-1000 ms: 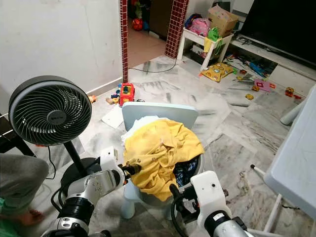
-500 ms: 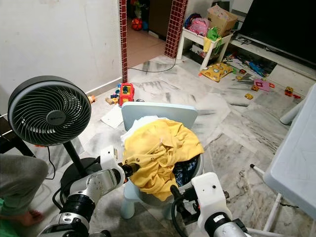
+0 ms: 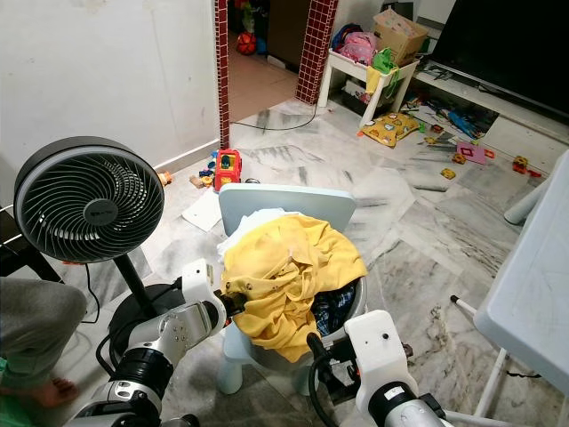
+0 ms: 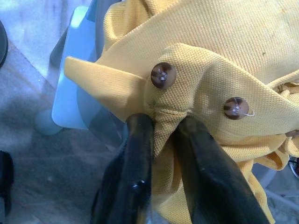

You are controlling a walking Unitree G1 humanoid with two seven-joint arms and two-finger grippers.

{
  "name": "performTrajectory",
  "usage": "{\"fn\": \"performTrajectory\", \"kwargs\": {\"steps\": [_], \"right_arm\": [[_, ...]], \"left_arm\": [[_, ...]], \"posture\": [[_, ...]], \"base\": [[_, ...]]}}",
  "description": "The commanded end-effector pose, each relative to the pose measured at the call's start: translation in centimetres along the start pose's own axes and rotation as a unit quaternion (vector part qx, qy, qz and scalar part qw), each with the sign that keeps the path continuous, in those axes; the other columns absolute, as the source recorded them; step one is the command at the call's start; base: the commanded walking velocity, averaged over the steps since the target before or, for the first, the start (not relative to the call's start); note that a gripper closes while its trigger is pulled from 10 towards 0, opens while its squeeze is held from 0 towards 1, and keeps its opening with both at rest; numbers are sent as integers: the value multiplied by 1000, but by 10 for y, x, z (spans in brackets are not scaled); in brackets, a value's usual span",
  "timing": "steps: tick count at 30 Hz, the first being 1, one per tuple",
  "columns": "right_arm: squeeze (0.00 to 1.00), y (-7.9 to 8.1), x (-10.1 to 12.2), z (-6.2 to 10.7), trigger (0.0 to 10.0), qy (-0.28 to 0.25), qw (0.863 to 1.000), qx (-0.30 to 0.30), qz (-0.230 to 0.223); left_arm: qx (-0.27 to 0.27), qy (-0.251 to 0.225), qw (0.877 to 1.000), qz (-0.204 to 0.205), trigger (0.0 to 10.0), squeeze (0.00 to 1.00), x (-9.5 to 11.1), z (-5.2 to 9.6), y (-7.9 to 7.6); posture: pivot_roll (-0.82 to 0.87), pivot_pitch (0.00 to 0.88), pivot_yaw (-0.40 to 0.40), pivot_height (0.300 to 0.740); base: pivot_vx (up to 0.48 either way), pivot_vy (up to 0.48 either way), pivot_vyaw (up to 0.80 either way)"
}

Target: Hang hanger

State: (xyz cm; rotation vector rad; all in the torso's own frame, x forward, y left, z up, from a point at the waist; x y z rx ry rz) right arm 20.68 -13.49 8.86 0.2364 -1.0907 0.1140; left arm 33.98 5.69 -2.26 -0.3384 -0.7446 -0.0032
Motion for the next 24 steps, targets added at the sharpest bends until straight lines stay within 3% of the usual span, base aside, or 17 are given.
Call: {"fn": "performTrajectory", "kwargs": {"steps": [1, 5, 10, 11, 12, 15, 17, 18, 20, 22, 24], "right_arm": [[0, -2, 6, 3, 10000, -12, 1000, -5, 6], [0, -1, 5, 2, 10000, -11, 1000, -2, 5], [0, 2, 4, 1, 10000, -6, 1000, 9, 7], [0, 3, 3, 2, 10000, -3, 1000, 14, 9], [0, 3, 3, 2, 10000, -3, 1000, 14, 9], [0, 0, 2, 2, 10000, 0, 1000, 12, 11], [0, 0, 2, 2, 10000, -1, 1000, 12, 11], [0, 1, 3, 2, 10000, -1, 1000, 12, 10], [0, 2, 3, 1, 10000, -2, 1000, 15, 10], [0, 3, 3, 1, 10000, -2, 1000, 15, 10], [0, 3, 3, 1, 10000, -2, 1000, 16, 11]], "left_arm": [[-8, -13, 1000, -21, 0, 0, 10, 0, -7], [-2, -33, 998, -49, 0, 0, 21, 2, -3], [-2, -61, 987, -147, 0, 0, 36, 3, 0], [-12, -80, 974, -211, 0, 0, 43, 5, -4], [-12, -80, 974, -211, 0, 0, 43, 5, -4], [-43, -107, 940, -322, 0, 0, 50, 7, -17], [-51, -111, 933, -340, 0, 0, 51, 8, -20], [-65, -124, 913, -382, 0, 0, 53, 9, -27], [-101, -136, 888, -427, 0, 0, 50, 12, -42], [-109, -136, 886, -430, 0, 0, 49, 12, -44], [-154, -130, 864, -462, 0, 0, 37, 14, -57]], "posture": [[-113, 47, -80, 740], [-111, 43, -80, 740], [-109, 39, -80, 740], [-110, 39, -79, 740], [-110, 39, -79, 740], [-109, 36, -79, 740], [-109, 35, -79, 740], [-109, 33, -78, 740], [-109, 31, -77, 740], [-109, 31, -77, 740], [-111, 29, -76, 740]], "base": [[0, 0, 0], [0, 0, 0], [0, 0, 0], [0, 0, 0], [0, 0, 0], [0, 0, 0], [0, 0, 0], [0, 0, 0], [0, 0, 0], [0, 0, 0], [0, 0, 0]]}}
Point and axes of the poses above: a point about 5 cm out from each wrist's last joint towards the gripper, its own z axis pointing back from the gripper into the wrist, its own x axis along the axis of the wrist's last joint, y = z × x, the point moved 6 cm from there along -z, pointing out of the wrist towards the gripper, and after that the axes turned 15 degrees about -z, right-handed, at the moved point
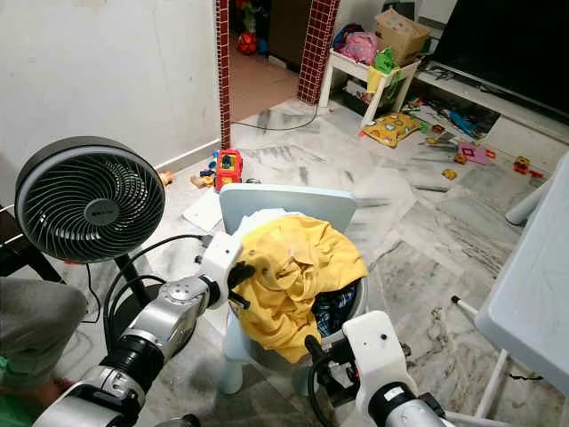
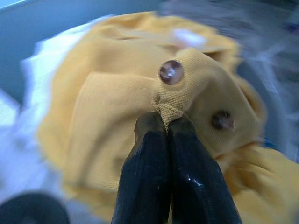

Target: Hang hanger

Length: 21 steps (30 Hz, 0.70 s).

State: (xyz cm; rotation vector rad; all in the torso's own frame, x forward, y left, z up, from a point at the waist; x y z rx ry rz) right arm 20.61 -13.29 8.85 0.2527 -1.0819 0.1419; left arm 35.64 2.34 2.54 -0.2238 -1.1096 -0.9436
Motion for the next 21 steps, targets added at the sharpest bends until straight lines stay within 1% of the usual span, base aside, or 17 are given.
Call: {"fn": "performTrajectory", "kwargs": {"steps": [1, 2, 4, 5, 6, 7, 8, 9, 10, 11, 13, 14, 15, 16, 17, 19, 21], "right_arm": [[0, 0, 4, 1, 10000, -7, 1000, 2, 4], [0, 0, 4, 1, 10000, -8, 1000, 1, 4], [0, 0, 4, 1, 10000, -8, 1000, 1, 5], [0, 0, 4, 1, 10000, -8, 1000, 1, 5], [0, 0, 4, 1, 10000, -7, 1000, 0, 5], [0, 0, 4, 1, 10000, -7, 1000, 0, 5], [0, 0, 4, 1, 10000, -7, 1000, 0, 5], [0, 0, 3, 2, 10000, -6, 1000, 0, 5], [0, 0, 3, 2, 10000, -6, 1000, 0, 5], [0, 0, 3, 1, 10000, -5, 1000, 1, 5], [0, 0, 3, 1, 10000, -6, 1000, 2, 6], [0, 0, 3, 0, 10000, -6, 1000, 2, 6], [0, -1, 4, 0, 10000, -7, 1000, 2, 6], [0, -1, 4, 0, 10000, -7, 1000, 1, 6], [0, -2, 5, -1, 10000, -7, 1000, 1, 7], [0, -2, 5, -1, 10000, -8, 1000, 2, 8], [0, -2, 5, -1, 10000, -7, 1000, 3, 8]], "left_arm": [[-71, -15, 997, -38, 0, 0, 6, -1, -26], [-94, -10, 994, -49, 0, 0, 3, -1, -34], [-116, -4, 991, -70, 0, 0, -1, 1, -41], [-116, -4, 991, -70, 0, 0, -1, 1, -41], [-117, -1, 990, -80, 0, 0, -3, 1, -41], [-96, 4, 991, -89, 0, 0, -6, 1, -35], [-96, 4, 991, -89, 0, 0, -6, 1, -35], [-78, 12, 993, -88, 7373, 0, -8, 0, -28], [-70, 19, 994, -84, 7373, 0, -10, 0, -25], [-49, 29, 996, -64, 10000, 0, -12, 0, -17], [-44, 26, 998, -43, 10000, 0, -11, 0, -14], [-40, 25, 998, -31, 10000, 75, -10, 1, -12], [-31, 27, 999, -21, 10000, 745, -10, 1, -8], [-24, 28, 999, -14, 10000, 745, -9, 1, -6], [-12, 27, 1000, -4, 10000, 1000, -8, 1, -2], [7, 18, 1000, 9, 10000, 1000, -2, 2, 6], [-11, 0, 1000, 12, 10000, 1000, 6, 2, 0]], "posture": [[-113, 29, -75, 740], [-113, 29, -75, 740], [-113, 29, -75, 740], [-113, 29, -75, 740], [-113, 28, -76, 740], [-112, 29, -76, 740], [-112, 29, -76, 740], [-108, 29, -79, 740], [-108, 29, -79, 740], [-104, 29, -82, 740], [-102, 29, -83, 740], [-102, 29, -83, 740], [-99, 28, -84, 740], [-99, 28, -84, 740], [-97, 28, -85, 740], [-95, 27, -87, 740], [-92, 25, -89, 740]], "base": [[0, 0, 0], [0, 0, 0], [0, 0, 0], [0, 0, 0], [0, 0, 0], [0, 0, 0], [0, 0, 0], [0, 0, 0], [0, 0, 0], [0, 0, 0], [0, 0, 0], [0, 0, 0], [0, 0, 0], [0, 0, 0], [0, 0, 0], [0, 0, 0], [0, 0, 0]]}}
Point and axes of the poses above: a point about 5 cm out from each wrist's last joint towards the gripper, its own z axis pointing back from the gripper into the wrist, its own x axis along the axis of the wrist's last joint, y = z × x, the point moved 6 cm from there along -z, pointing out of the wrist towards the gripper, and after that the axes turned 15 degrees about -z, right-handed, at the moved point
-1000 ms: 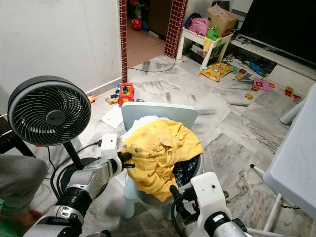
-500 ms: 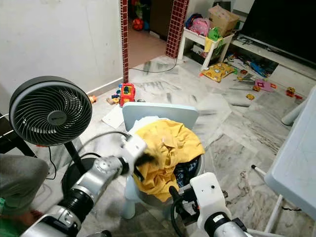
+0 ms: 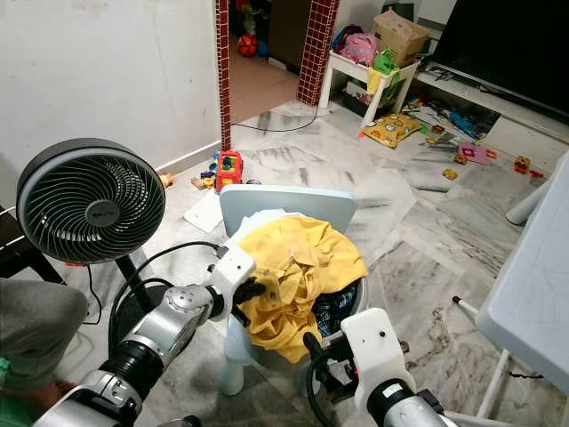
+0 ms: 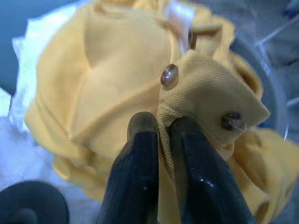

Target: Hang hanger

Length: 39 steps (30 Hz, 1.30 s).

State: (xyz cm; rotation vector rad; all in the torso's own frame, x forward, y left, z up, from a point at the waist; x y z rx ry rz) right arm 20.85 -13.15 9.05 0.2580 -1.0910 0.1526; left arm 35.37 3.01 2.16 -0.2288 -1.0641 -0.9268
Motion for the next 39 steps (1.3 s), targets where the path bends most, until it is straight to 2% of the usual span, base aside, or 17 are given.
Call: {"fn": "performTrajectory", "kwargs": {"steps": [1, 5, 7, 8, 9, 12, 18, 19, 24, 26, 28, 30, 34, 36, 39], "right_arm": [[0, -2, 2, 0, 10000, -3, 1000, -1, 4], [0, 0, 2, -1, 10000, -4, 1000, 2, 3], [0, 0, 2, -2, 10000, -3, 1000, 3, 3], [0, 1, 2, -2, 10000, -4, 1000, 4, 3], [0, 1, 2, -2, 10000, -4, 1000, 5, 3], [0, 1, 2, -2, 10000, -4, 1000, 5, 4], [0, 0, 2, -2, 10000, -4, 1000, 5, 5], [0, 0, 3, -3, 10000, -4, 1000, 6, 6], [0, 0, 3, -3, 10000, -5, 1000, 7, 6], [0, 0, 3, -3, 10000, -4, 1000, 7, 7], [0, -1, 3, -3, 10000, -3, 1000, 7, 9], [0, -1, 2, -3, 10000, -2, 1000, 8, 10], [0, 1, 2, -6, 10000, -2, 1000, 13, 11], [0, 1, 2, -7, 10000, -2, 1000, 16, 12], [0, 1, 3, -8, 10000, -2, 1000, 17, 13]], "left_arm": [[0, -25, 1000, -4, 10000, 1000, 18, -1, -1], [1, -42, 999, 0, 10000, 1000, 31, 0, -3], [-12, -62, 998, 3, 10000, 1000, 40, 0, -10], [-42, -70, 997, 10, 10000, 1000, 42, 0, -21], [-53, -71, 996, 10, 10000, 1000, 43, 0, -26], [-68, -71, 995, -1, 10000, 1000, 42, 1, -32], [-107, -36, 994, 8, 10000, 1000, 29, 6, -48], [-112, -23, 993, 19, 10000, 1000, 23, 9, -51], [-95, -7, 995, 34, 10000, 1000, 16, 14, -47], [-66, -20, 997, 38, 10000, 1000, 20, 19, -37], [-35, -38, 998, 30, 10000, 1000, 26, 29, -26], [-36, -33, 999, 19, 10000, 1000, 23, 35, -26], [-69, -9, 998, 0, 10000, 1000, 9, 43, -37], [-101, 12, 995, -17, 10000, 1000, -1, 49, -50], [-128, 28, 991, -32, 10000, 1000, -10, 53, -60]], "posture": [[-90, 26, -88, 740], [-87, 26, -88, 740], [-86, 26, -88, 740], [-86, 26, -88, 740], [-85, 26, -89, 740], [-85, 26, -89, 740], [-83, 26, -92, 740], [-82, 26, -92, 740], [-80, 27, -94, 740], [-76, 29, -95, 740], [-70, 31, -97, 740], [-65, 31, -99, 740], [-54, 33, -103, 740], [-45, 32, -106, 740], [-40, 31, -107, 740]], "base": [[0, 0, 0], [0, 0, 0], [0, 0, 0], [0, 0, 0], [0, 0, 0], [0, 0, 0], [0, 0, 0], [0, 0, 0], [0, 0, 0], [0, 0, 0], [0, 0, 0], [0, 0, 0], [0, 0, 0], [0, 0, 0], [0, 0, 0]]}}
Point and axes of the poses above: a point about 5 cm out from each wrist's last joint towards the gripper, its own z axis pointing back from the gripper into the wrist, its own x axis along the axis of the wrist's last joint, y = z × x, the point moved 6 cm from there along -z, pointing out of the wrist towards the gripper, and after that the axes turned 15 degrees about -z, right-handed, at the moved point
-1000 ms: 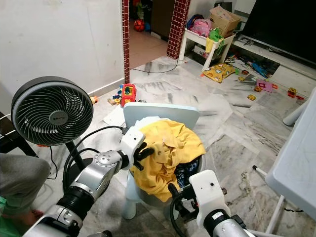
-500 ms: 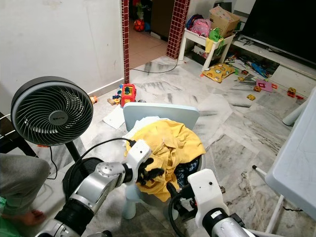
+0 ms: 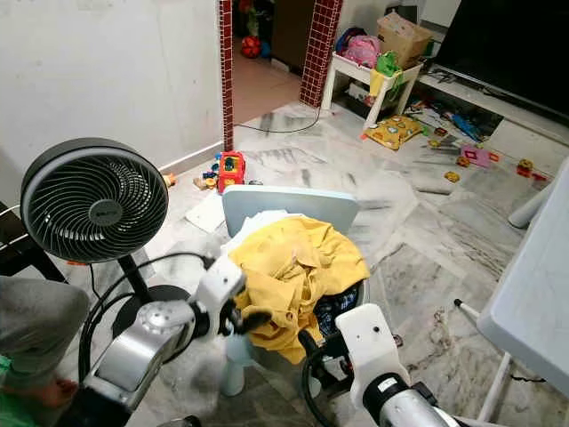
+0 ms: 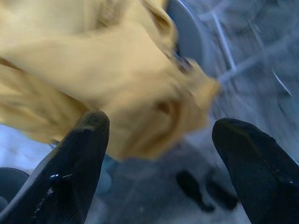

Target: Hang hanger

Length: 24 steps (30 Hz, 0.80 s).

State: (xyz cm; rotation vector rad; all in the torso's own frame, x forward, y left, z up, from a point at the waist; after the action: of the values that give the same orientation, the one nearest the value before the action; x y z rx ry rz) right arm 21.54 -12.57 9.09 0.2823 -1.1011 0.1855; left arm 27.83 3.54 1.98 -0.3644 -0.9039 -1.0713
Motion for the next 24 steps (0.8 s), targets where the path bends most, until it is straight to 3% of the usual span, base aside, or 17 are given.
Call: {"fn": "performTrajectory", "kwargs": {"steps": [1, 6, 17, 24], "right_arm": [[0, -3, -1, -1, 10000, 2, 1000, -1, 6], [0, -2, 0, -4, 10000, 0, 1000, 2, 7], [0, -3, 1, -3, 10000, 0, 1000, 0, 10], [0, 0, 0, 0, 10000, 2, 1000, 1, 8]], "left_arm": [[-27, -1, 999, -22, 10000, 1000, 5, 2, -12], [-29, -5, 999, -38, 10000, 1000, 9, 1, -14], [1, -14, 997, -70, 10000, 1000, 23, -18, 16], [-10, -13, 997, -78, 10000, 1000, 27, -29, 22]], "posture": [[-40, 31, -107, 740], [-40, 27, -108, 740], [-63, 24, -105, 740], [-83, 32, -98, 740]], "base": [[0, 0, 0], [0, 0, 0], [0, 0, 0], [0, 0, 0]]}}
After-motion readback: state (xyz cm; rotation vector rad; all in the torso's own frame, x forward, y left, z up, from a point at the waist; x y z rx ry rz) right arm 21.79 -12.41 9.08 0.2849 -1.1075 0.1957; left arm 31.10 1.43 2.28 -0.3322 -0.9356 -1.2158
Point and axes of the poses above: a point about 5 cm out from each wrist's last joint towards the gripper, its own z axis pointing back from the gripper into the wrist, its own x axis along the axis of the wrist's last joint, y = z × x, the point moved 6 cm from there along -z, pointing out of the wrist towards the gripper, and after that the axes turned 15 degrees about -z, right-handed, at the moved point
